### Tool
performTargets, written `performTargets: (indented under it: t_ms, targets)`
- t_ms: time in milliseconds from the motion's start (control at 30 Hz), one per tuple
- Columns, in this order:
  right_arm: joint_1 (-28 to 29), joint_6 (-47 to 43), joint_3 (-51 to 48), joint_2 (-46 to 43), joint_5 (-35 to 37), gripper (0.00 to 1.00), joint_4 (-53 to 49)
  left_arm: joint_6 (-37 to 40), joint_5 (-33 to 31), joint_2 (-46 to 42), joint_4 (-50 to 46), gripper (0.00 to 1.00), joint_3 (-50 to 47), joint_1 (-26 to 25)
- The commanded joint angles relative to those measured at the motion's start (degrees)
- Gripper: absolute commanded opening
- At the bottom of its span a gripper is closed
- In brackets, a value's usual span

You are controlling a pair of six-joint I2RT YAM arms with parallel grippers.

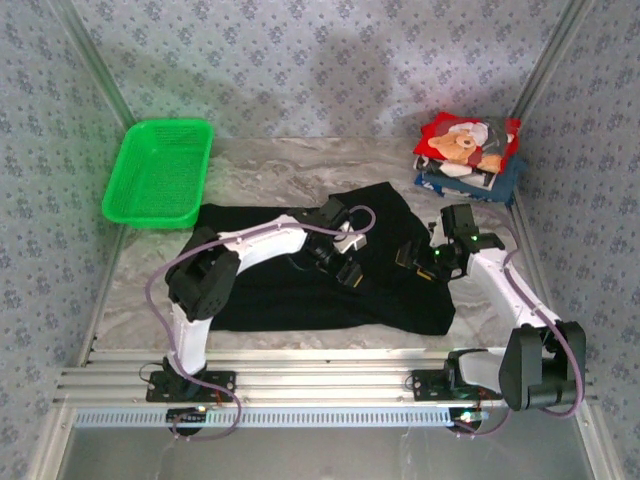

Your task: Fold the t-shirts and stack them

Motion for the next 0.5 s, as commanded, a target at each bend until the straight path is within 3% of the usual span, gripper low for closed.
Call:
performTargets:
  t_ms: [0,267,467]
  targets:
    - [0.4,-1.7,0.6,0.4,-1.1,0.63,-0.3,1.6,-1.3,1.6,-0.6,0.52,-0.7,-1.3]
    - [0.4,-1.9,0.2,0.4,-1.3,0.63,-0.5,1.6,-2.1,2.9,-0.7,0.49,-0.4,-1.8]
    - [0.3,-1.7,0.1,0.5,-1.4,0.63,-0.8,2.2,-1.1,3.9,-1.4,0.41,0.5,-2.8]
